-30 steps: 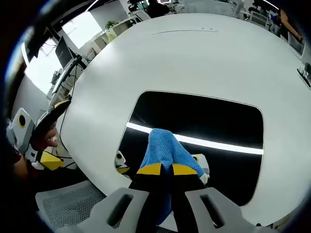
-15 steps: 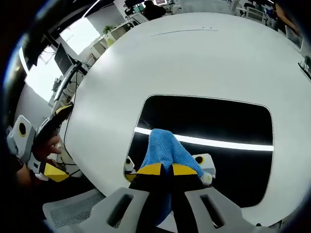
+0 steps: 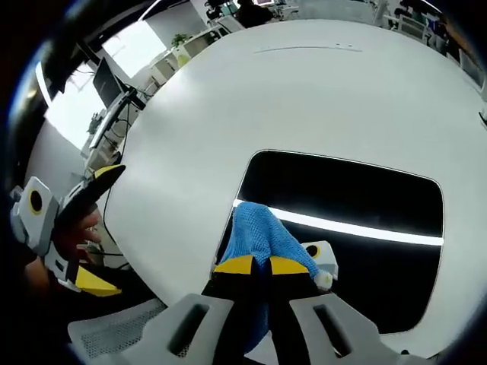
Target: Wipe the mirror surface with the cleaning cloth until all visible marks leave the cleaned area.
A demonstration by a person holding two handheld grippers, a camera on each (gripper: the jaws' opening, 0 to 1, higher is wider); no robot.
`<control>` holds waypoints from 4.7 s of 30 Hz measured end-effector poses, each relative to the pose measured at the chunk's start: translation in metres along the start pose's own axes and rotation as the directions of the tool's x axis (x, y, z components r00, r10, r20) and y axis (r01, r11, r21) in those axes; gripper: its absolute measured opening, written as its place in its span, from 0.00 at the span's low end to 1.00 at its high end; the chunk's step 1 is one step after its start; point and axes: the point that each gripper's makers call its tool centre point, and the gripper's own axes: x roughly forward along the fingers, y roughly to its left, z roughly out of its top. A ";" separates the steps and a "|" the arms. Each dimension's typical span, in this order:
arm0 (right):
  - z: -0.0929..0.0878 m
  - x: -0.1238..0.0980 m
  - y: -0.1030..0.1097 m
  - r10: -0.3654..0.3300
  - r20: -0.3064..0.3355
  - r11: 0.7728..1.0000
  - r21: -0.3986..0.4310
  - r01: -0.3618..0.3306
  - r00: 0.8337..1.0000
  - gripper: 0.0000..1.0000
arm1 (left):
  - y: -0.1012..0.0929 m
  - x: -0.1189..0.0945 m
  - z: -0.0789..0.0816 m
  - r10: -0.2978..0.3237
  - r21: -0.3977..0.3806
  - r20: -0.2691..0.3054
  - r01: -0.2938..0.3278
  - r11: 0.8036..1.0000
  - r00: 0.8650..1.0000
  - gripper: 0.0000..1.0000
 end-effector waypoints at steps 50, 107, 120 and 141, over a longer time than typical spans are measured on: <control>0.013 0.007 0.003 0.022 -0.003 0.995 -0.094 -0.022 1.000 0.00 | 0.009 0.015 -0.009 -0.012 0.006 -0.041 0.012 1.000 0.999 0.99; 0.093 0.036 -0.020 -0.052 -0.015 0.950 -0.310 0.045 0.999 0.00 | 0.000 0.017 0.003 -0.043 -0.043 0.008 0.043 0.998 0.999 0.99; 0.091 0.031 -0.036 -0.068 -0.029 0.948 -0.314 0.055 0.997 0.00 | 0.000 0.018 0.002 -0.030 -0.048 -0.002 0.030 0.998 1.000 0.99; 0.083 0.016 -0.066 -0.111 -0.032 0.959 -0.264 0.098 0.993 0.00 | -0.004 0.020 -0.001 -0.024 -0.047 -0.011 0.024 0.999 1.000 0.99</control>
